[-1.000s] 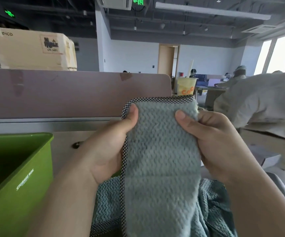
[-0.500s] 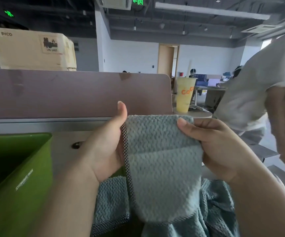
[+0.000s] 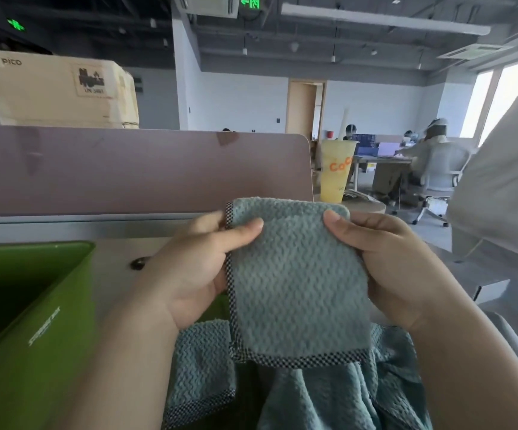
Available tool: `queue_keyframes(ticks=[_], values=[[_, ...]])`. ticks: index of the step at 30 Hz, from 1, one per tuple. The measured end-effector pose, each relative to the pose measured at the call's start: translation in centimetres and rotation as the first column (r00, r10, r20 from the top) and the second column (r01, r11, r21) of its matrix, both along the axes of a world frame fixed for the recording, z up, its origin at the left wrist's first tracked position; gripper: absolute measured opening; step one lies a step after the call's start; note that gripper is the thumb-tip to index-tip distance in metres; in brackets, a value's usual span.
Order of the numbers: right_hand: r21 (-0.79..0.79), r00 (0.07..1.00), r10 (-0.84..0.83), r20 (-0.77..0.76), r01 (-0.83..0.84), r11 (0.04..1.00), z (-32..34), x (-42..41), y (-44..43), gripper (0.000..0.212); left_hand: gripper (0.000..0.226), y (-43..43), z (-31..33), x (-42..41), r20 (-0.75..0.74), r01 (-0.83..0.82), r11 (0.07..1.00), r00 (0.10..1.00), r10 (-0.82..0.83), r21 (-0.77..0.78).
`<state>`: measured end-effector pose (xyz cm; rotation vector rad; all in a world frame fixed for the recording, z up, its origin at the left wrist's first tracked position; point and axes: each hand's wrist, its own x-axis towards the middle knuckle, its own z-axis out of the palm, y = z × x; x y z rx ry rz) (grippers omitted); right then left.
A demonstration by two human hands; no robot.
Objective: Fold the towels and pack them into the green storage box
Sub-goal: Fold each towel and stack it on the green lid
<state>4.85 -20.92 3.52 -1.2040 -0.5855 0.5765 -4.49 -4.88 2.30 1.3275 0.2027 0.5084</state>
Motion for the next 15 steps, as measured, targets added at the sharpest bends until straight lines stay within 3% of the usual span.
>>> queue_keyframes(ticks=[4, 9, 15], values=[[-0.090, 0.990, 0.131, 0.041, -0.127, 0.988, -0.14, -0.02, -0.33, 0.021, 0.011, 0.14, -0.18, 0.36, 0.030, -0.151, 0.988, 0.988, 0.152, -0.033], [-0.047, 0.998, 0.007, 0.069, -0.004, 0.999, -0.74, 0.73, 0.21, 0.023, 0.020, 0.01, -0.01, 0.31, 0.041, -0.095, 0.995, 0.995, 0.095, -0.015], [-0.077, 0.982, 0.182, 0.056, -0.177, 0.981, -0.13, 0.14, -0.37, 0.019, 0.022, 0.43, 0.10, 0.29, 0.121, -0.229, 0.971, 0.964, 0.237, -0.072]])
